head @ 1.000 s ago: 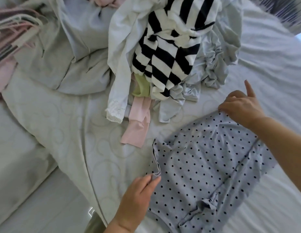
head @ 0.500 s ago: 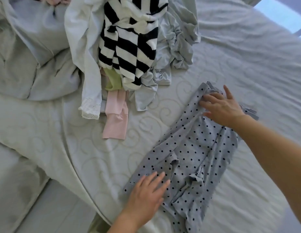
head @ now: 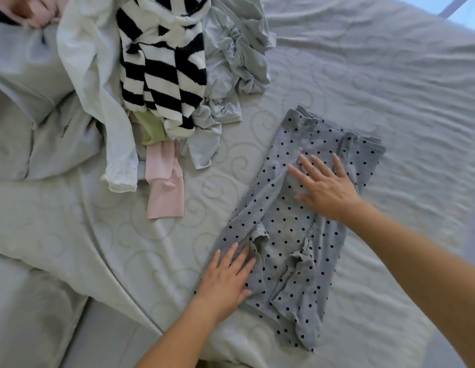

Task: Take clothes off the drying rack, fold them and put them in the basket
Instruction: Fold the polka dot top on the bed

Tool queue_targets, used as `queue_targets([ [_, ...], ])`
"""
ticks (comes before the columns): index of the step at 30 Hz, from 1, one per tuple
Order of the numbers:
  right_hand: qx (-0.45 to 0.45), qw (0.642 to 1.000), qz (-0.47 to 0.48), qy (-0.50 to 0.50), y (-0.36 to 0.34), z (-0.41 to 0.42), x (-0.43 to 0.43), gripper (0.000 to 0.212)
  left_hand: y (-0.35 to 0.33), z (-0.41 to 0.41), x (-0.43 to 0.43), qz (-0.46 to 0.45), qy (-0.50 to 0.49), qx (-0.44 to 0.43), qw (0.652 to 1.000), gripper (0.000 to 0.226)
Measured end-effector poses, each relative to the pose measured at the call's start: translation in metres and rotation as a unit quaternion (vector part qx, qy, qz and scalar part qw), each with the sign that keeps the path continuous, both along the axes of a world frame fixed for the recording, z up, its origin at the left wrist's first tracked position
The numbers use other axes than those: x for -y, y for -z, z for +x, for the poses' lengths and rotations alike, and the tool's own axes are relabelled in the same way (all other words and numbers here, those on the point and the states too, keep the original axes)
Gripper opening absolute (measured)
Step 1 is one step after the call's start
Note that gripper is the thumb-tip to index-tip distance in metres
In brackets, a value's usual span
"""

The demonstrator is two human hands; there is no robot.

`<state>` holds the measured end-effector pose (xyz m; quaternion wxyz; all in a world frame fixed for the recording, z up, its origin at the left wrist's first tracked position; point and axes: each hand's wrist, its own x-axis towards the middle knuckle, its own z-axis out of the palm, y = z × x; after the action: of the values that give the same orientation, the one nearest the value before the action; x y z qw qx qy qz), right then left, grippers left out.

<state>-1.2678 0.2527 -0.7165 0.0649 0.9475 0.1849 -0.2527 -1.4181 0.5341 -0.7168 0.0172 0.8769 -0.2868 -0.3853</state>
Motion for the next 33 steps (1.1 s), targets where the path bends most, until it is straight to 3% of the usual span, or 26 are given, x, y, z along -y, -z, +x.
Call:
queue_targets([
  [5, -0.01, 0.997, 0.072, -0.039, -0.004, -0.116, 0.007, 0.071, -0.007, 0.023, -0.023, -0.007, 0.137, -0.059, 0.989, 0.088],
  [9, -0.037, 0.987, 0.123, -0.096, -0.016, -0.221, 0.008, 0.09, -0.003, 0.048, -0.058, -0.014, 0.329, -0.061, 0.942, 0.108],
  [13, -0.134, 0.979, 0.102, -0.114, -0.008, -0.281, 0.006, 0.11, 0.012, 0.068, -0.08, -0.025, 0.443, -0.026, 0.896, 0.104],
  [19, -0.179, 0.977, 0.105, -0.044, 0.016, -0.291, -0.009, 0.119, 0.026, 0.077, -0.068, -0.014, 0.503, -0.009, 0.864, 0.097],
  [21, -0.173, 0.978, 0.112, -0.019, 0.019, -0.292, -0.012, 0.111, 0.03, 0.078, -0.068, -0.038, 0.511, 0.002, 0.859, 0.097],
  [27, -0.086, 0.987, 0.133, 0.013, 0.025, -0.304, -0.016, 0.07, 0.033, 0.08, -0.075, -0.093, 0.506, 0.017, 0.858, 0.07],
  [33, -0.075, 0.988, 0.134, -0.028, 0.028, -0.301, -0.01, 0.107, 0.041, 0.078, -0.084, -0.166, 0.504, 0.04, 0.846, 0.082],
])
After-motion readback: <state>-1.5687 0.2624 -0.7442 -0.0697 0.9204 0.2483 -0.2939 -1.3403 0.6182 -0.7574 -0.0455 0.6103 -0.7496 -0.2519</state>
